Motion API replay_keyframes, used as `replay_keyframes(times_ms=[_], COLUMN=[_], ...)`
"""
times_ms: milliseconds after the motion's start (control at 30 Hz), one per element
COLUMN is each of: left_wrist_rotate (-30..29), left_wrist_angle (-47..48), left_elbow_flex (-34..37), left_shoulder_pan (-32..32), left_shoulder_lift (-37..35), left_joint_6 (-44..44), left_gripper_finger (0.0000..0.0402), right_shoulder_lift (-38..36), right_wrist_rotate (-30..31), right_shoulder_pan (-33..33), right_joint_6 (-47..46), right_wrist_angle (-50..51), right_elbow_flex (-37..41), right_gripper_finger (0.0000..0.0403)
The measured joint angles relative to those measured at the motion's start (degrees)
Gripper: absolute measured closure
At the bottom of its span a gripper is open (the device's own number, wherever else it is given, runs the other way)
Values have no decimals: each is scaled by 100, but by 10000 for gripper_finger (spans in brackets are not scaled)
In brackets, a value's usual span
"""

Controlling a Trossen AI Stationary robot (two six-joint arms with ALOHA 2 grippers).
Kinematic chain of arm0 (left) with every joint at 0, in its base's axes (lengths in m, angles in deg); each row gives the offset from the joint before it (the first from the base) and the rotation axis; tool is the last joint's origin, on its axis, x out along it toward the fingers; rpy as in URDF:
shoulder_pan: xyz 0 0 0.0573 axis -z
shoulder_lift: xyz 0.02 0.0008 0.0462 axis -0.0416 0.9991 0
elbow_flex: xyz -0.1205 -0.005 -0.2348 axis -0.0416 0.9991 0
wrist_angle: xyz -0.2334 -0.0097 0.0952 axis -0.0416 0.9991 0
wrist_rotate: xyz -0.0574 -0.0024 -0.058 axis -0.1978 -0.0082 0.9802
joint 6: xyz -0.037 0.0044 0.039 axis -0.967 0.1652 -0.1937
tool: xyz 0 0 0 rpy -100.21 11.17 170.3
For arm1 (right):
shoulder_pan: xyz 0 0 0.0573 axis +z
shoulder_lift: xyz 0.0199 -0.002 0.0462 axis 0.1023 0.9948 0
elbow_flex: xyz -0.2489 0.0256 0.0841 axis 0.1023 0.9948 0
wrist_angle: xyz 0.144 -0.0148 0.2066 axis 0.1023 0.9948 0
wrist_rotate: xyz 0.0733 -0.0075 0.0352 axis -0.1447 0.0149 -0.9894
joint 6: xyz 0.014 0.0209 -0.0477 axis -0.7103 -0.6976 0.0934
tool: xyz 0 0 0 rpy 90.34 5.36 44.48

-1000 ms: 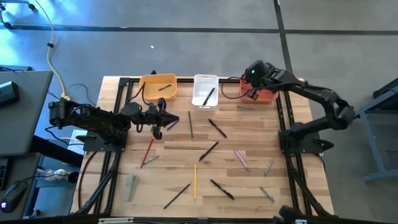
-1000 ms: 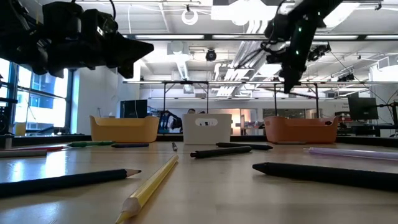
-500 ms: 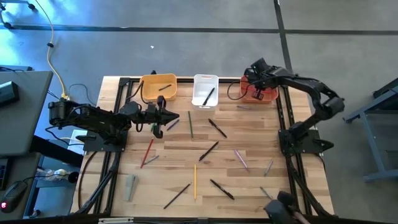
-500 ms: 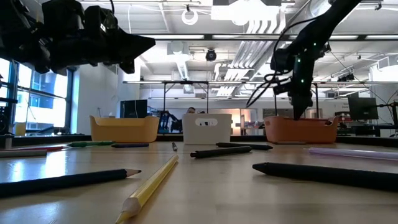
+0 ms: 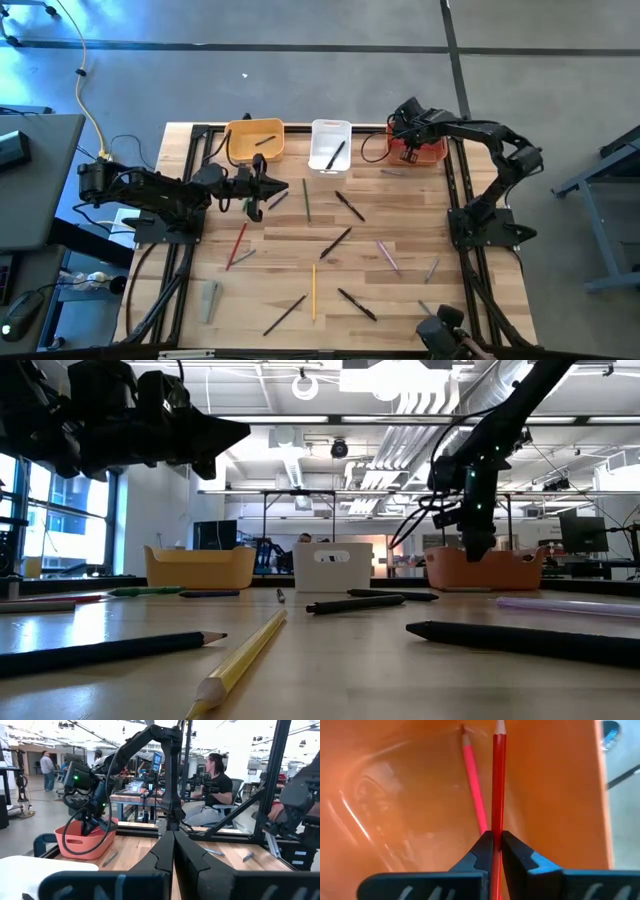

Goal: Sort crayons/erasers/pens/pencils in bins
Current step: Put the red pencil into the orange bin, then put the blue crayon into the yellow bin

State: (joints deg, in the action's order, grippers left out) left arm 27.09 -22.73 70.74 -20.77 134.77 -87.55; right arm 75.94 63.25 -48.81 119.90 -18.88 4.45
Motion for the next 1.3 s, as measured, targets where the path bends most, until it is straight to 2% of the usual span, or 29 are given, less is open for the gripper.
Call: replay_keyframes(times_ms=[267,533,600,667,767,933,1033,1200,1300], left_wrist_rotate=[0,17,21,49,63,275,298,239,-3], left_wrist_angle=[-1,112,203,303,421,656,1046,1819,2224], left_elbow_flex=[3,4,4,4,4,-35,-179,-483,-635], left_shoulder_pan=[1,2,2,2,2,3,50,215,254], left_shoulder_lift=[-2,-2,-2,-2,-2,-2,-2,-8,-56], left_joint_6=[2,32,23,92,109,109,164,475,714], left_gripper_finger=[401,401,401,401,401,402,402,402,401], right_shoulder_lift=[118,107,39,-114,-540,-1406,-1853,-2300,-2348], right_wrist_rotate=[17,157,161,175,65,-712,-1029,-1069,-1069], right_shoulder_pan=[9,7,33,99,276,584,874,1513,1863], right_joint_6=[-127,-456,-558,-686,-910,-1423,-1758,-1976,-2104], right_wrist_angle=[17,122,244,337,418,223,-172,-936,-1334], right_elbow_flex=[-1,-22,-22,-22,-13,-11,-10,-9,-9], right_gripper_finger=[384,311,303,307,334,395,393,401,400])
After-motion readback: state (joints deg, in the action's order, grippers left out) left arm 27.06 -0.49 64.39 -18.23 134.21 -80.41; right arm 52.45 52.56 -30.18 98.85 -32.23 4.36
